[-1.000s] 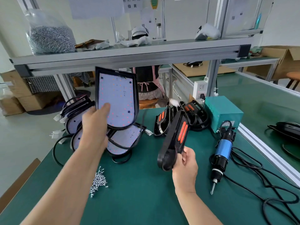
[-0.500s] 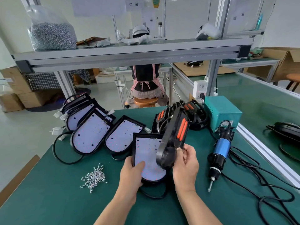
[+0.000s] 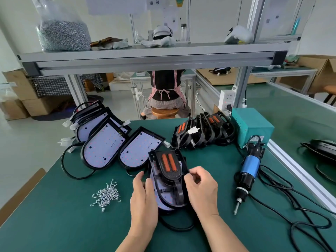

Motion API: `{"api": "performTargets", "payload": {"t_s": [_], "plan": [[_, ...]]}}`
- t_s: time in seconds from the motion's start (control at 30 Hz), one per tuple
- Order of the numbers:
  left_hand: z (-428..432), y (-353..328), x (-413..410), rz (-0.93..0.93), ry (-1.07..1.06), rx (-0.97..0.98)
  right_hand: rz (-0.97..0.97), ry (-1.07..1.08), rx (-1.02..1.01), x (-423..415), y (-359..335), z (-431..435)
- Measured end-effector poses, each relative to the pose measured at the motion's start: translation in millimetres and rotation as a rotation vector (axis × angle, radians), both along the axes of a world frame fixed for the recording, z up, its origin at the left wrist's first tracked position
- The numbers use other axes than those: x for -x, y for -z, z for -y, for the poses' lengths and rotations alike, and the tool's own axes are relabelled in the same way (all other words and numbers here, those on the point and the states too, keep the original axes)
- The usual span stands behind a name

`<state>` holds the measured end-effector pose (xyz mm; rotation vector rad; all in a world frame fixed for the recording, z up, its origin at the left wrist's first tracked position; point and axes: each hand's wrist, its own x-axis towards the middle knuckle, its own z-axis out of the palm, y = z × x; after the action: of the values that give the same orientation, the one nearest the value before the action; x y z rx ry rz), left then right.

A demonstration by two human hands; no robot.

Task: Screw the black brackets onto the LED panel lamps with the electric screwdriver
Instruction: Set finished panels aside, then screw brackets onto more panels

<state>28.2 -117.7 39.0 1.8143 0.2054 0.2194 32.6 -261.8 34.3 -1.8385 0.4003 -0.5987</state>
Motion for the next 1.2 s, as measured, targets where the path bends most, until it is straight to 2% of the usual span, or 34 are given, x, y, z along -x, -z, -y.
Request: {"api": "performTargets", "payload": {"t_s": [0.23, 0.47, 0.6, 0.67, 0.8, 0.9, 1.03, 1.2], "plan": [[2, 0, 0, 0.029, 0.014, 0.000, 0.044, -0.035, 0.031, 4, 0, -4], [-1, 2, 3, 0.071, 0.048, 0.047, -0.055, -0.058, 0.258, 4, 4, -5], [-1, 5, 0, 0.035, 0.051, -0.012, -0.062, -0.038, 0.312, 6, 5, -6], [-1, 5, 0, 0.028, 0.065, -0.060, -0.056, -0.074, 0.291, 6, 7, -6], [1, 1, 1, 0.048, 0.077, -0.032, 0.034, -0.074, 0.262, 3, 8, -4], [2, -2, 1, 0.037, 0.094, -0.047, -0.026, -0.099, 0.243, -2, 7, -1], [-5, -6, 3, 0.052, 0.121, 0.045, -0.067, -0.118, 0.225, 1, 6, 2], [-9, -4, 6, 0.078, 0.139, 0.038, -0.103, -0.070, 0.106, 5, 2, 3]]}}
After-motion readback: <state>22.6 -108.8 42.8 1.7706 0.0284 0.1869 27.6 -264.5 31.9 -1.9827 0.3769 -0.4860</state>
